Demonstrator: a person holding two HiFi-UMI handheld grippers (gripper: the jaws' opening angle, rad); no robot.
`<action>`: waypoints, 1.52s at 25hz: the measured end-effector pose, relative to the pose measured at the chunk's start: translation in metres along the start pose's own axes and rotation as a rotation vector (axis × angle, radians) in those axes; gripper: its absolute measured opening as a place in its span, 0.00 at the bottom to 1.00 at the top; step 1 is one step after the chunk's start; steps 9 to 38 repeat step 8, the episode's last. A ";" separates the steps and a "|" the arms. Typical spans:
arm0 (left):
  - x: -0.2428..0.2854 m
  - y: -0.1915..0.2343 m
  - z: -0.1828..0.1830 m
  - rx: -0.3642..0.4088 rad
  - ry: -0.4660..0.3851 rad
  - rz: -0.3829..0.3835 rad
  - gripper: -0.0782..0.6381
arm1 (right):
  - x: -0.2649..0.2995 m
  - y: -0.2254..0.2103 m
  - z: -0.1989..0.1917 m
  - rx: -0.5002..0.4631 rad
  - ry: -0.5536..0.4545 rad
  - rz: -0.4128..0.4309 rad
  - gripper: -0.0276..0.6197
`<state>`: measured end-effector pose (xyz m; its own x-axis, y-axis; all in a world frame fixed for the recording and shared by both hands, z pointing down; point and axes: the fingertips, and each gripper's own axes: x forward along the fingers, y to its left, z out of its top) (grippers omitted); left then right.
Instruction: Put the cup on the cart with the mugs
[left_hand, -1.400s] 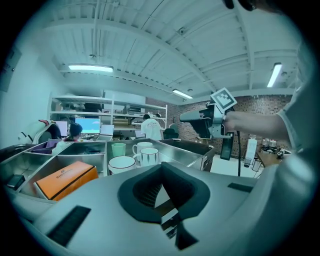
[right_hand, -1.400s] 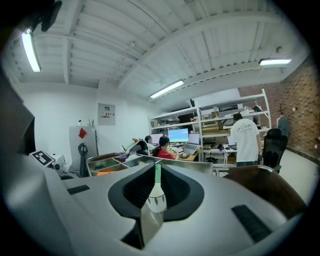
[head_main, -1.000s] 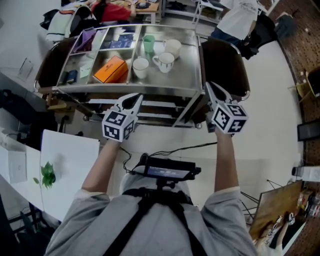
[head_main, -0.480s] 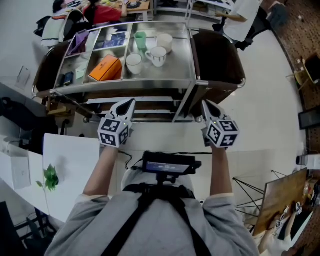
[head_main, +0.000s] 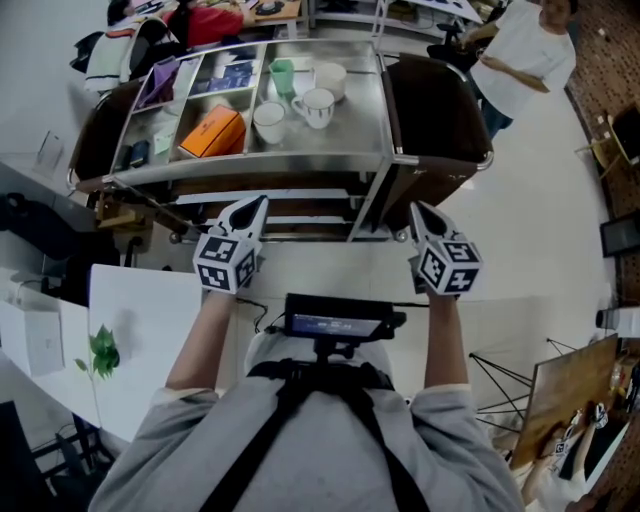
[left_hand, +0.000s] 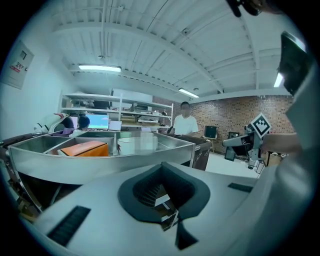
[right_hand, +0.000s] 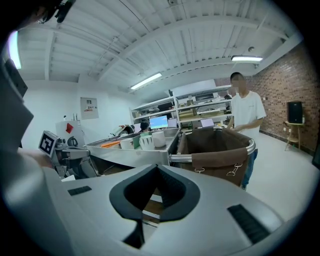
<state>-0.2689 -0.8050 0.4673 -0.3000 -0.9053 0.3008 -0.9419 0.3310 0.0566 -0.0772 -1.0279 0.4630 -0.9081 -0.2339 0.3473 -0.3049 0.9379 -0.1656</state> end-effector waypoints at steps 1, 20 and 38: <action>-0.001 0.001 -0.001 -0.002 0.002 0.003 0.11 | 0.000 0.000 0.000 -0.001 0.001 0.001 0.05; 0.004 0.004 -0.003 -0.009 0.011 0.006 0.11 | 0.006 -0.001 -0.005 0.006 0.019 0.010 0.05; 0.004 0.004 -0.003 -0.009 0.011 0.006 0.11 | 0.006 -0.001 -0.005 0.006 0.019 0.010 0.05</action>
